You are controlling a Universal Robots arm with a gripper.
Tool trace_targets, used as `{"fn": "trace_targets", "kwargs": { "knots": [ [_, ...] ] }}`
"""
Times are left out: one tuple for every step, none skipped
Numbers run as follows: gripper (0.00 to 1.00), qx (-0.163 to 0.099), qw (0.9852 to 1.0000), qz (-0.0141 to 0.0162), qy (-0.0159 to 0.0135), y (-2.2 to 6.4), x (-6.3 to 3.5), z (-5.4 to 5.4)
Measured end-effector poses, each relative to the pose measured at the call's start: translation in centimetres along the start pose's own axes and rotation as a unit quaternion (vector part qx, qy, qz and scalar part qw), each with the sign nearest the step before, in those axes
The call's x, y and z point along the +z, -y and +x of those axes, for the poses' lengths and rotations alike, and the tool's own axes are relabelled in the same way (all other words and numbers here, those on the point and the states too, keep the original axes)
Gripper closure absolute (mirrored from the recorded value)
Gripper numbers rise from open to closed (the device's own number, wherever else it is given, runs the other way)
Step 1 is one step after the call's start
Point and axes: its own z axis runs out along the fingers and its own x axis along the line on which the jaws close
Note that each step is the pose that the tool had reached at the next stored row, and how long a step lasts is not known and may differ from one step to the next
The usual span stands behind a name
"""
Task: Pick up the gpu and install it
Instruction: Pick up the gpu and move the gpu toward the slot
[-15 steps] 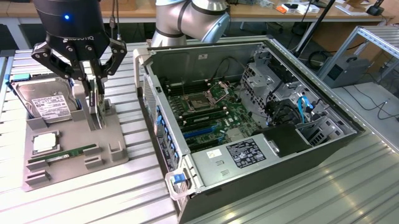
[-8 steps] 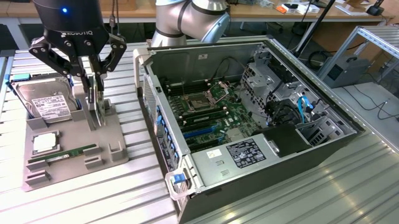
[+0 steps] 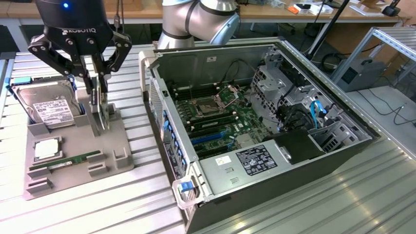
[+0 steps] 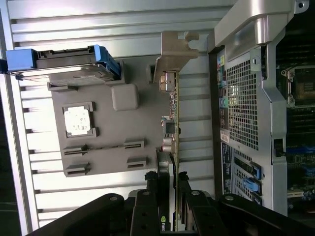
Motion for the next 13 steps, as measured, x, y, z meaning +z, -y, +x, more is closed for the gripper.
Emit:
{"fn": "trace_targets", "kwargs": {
  "knots": [
    [0.73,0.000,1.0000,0.0000,0.0000,0.00,-0.08,0.00],
    [0.73,0.000,1.0000,0.0000,0.0000,0.00,-0.17,0.00],
    [0.73,0.000,1.0000,0.0000,0.0000,0.01,-0.25,-0.01],
    [0.73,0.000,1.0000,0.0000,0.0000,0.01,-0.33,-0.01],
    [0.73,0.000,1.0000,0.0000,0.0000,0.01,-0.39,-0.01],
    [0.73,0.000,1.0000,0.0000,0.0000,0.01,-0.45,-0.01],
    [0.73,0.000,1.0000,0.0000,0.0000,0.01,-0.51,-0.01],
    [0.73,0.000,1.0000,0.0000,0.0000,0.02,-0.59,-0.02],
    [0.73,0.000,1.0000,0.0000,0.0000,0.02,-0.63,-0.02],
    [0.73,0.000,1.0000,0.0000,0.0000,0.02,-0.69,-0.02],
    [0.73,0.000,1.0000,0.0000,0.0000,0.02,-0.75,-0.02],
    [0.73,0.000,1.0000,0.0000,0.0000,0.02,-0.80,-0.02],
    [0.73,0.000,1.0000,0.0000,0.0000,0.02,-0.85,-0.02]
  ]
}}
